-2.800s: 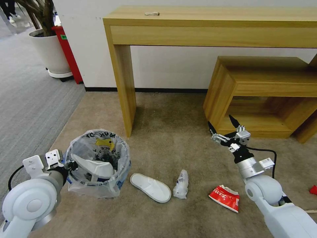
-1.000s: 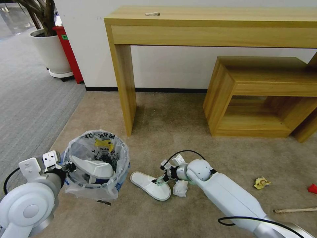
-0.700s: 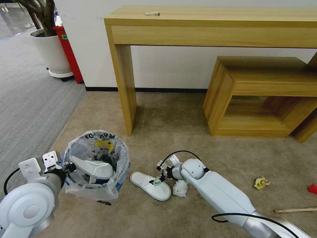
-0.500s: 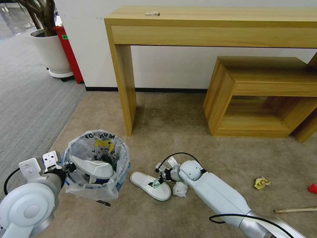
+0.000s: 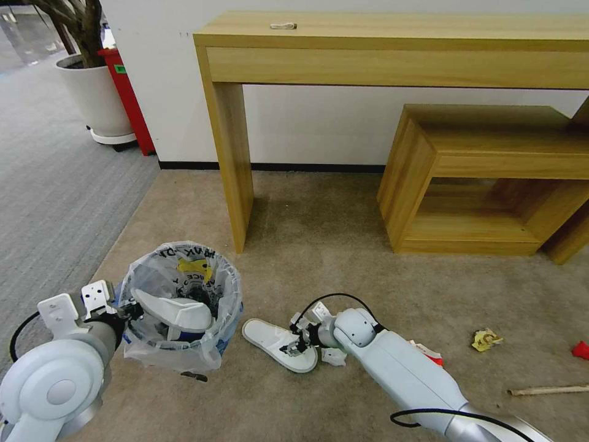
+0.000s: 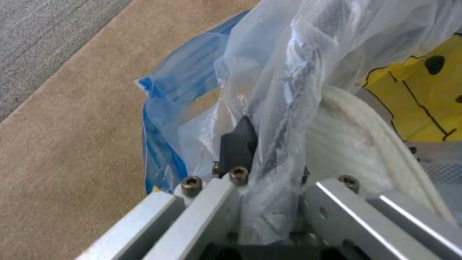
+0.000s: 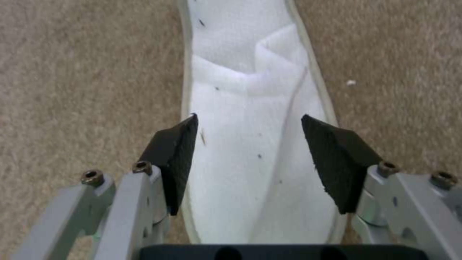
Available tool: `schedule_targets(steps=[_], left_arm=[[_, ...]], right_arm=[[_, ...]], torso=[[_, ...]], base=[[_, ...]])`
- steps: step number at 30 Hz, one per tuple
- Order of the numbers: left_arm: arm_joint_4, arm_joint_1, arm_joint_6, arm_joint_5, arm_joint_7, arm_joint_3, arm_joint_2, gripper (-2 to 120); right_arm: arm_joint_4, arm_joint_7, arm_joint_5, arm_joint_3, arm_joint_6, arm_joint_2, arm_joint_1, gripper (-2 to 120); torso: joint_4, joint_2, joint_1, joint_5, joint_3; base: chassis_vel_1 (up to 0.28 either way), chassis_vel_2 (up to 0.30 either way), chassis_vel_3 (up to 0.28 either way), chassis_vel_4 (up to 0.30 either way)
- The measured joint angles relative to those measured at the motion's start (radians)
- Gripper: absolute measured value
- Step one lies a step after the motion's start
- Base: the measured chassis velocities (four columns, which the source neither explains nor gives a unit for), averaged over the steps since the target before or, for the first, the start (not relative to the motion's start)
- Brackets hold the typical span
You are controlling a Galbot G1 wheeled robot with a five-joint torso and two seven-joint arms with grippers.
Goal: Pick up the trash bin and place the garbage on the floor into it.
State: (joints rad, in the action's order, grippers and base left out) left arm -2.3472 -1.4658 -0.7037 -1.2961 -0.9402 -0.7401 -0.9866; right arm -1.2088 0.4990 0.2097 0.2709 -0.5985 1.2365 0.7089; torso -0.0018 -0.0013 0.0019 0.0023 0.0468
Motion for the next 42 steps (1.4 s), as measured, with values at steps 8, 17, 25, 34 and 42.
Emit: schedule_targets(steps=[8,17,25,34,42], left_arm=[[-0.004,-0.005,0.001,0.002,0.002,-0.001,0.001,0],[-0.002,-0.004,0.001,0.003,0.004,0.000,0.002,0],[0.002,0.000,0.001,0.003,0.010,0.002,0.001,0],[0.008,0.004,0.001,0.005,0.013,0.007,-0.002,0],[0.008,0.004,0.002,0.008,0.014,0.008,-0.002,0]], right_arm=[[0.013,0.002,-0.008,-0.013,0.012,-0.007,0.005,57],[0.042,0.013,-0.012,-0.014,0.037,0.000,-0.002,43],[0.101,0.033,-0.042,-0.007,0.067,0.034,-0.019,34],[0.160,0.043,-0.075,-0.012,0.098,0.054,-0.029,18],[0.187,0.039,-0.084,-0.024,0.125,0.062,-0.033,3]], torso=[[0.0000,0.000,0.000,0.0000,0.000],[0.0000,0.000,0.000,0.0000,0.000],[0.0000,0.000,0.000,0.0000,0.000],[0.0000,0.000,0.000,0.0000,0.000],[0.0001,0.000,0.000,0.0000,0.000]], base=[[0.000,0.000,0.000,0.000],[0.000,0.000,0.000,0.000],[0.000,0.000,0.000,0.000],[0.000,0.000,0.000,0.000],[0.000,0.000,0.000,0.000]])
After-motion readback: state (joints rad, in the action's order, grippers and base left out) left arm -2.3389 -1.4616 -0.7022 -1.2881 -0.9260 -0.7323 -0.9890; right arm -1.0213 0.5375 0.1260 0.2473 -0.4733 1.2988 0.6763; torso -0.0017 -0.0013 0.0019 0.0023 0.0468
